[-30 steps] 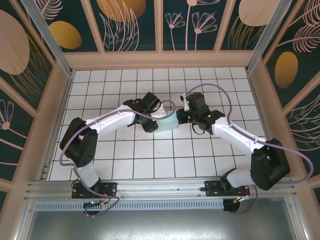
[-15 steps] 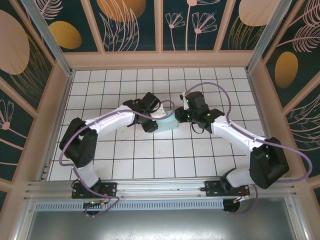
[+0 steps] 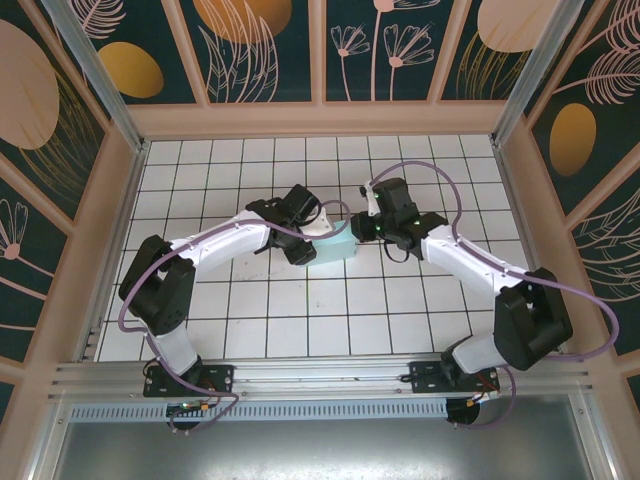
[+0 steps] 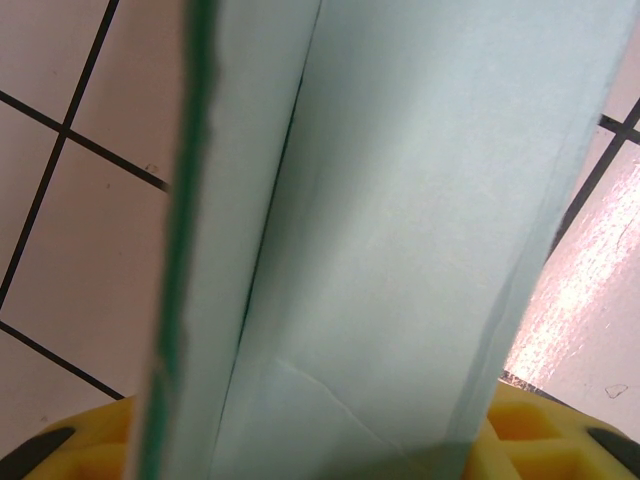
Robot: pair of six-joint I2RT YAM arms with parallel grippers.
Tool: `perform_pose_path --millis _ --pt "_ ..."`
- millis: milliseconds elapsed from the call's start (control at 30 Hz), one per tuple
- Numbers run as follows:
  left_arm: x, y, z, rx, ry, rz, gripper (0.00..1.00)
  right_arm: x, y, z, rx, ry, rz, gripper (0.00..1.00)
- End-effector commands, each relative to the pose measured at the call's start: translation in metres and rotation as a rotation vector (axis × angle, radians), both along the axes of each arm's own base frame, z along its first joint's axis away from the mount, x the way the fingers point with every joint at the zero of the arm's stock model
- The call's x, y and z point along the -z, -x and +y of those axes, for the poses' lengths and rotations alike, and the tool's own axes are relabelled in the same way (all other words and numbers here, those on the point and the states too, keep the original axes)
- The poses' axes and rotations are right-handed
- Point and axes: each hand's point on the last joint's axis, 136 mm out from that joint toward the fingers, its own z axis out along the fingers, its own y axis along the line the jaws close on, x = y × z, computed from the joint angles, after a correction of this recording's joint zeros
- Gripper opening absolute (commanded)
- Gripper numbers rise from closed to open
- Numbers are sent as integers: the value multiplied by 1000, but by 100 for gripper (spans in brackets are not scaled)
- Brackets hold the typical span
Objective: Fold the paper box
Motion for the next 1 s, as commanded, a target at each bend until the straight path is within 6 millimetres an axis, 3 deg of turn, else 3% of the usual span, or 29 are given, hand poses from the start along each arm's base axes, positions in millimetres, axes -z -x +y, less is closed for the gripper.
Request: perform_pose_path --millis 0,67,167,367,467,967 --pt "19 12 11 10 -61 66 45 -8 -6 7 -22 -11 -4 14" --pt "20 12 12 8 -64 67 45 -6 -8 8 -20 -6 1 12" --pt "21 12 14 6 -70 66 46 -9 -10 9 -21 -10 0 0" --pt "22 12 13 5 -72 69 46 -14 -9 7 -5 -17 -2 8" --pt "22 11 14 1 -76 68 46 -14 -8 6 -2 -14 1 0" --pt "27 10 19 -7 -112 49 47 -21 -13 3 144 -72 41 0"
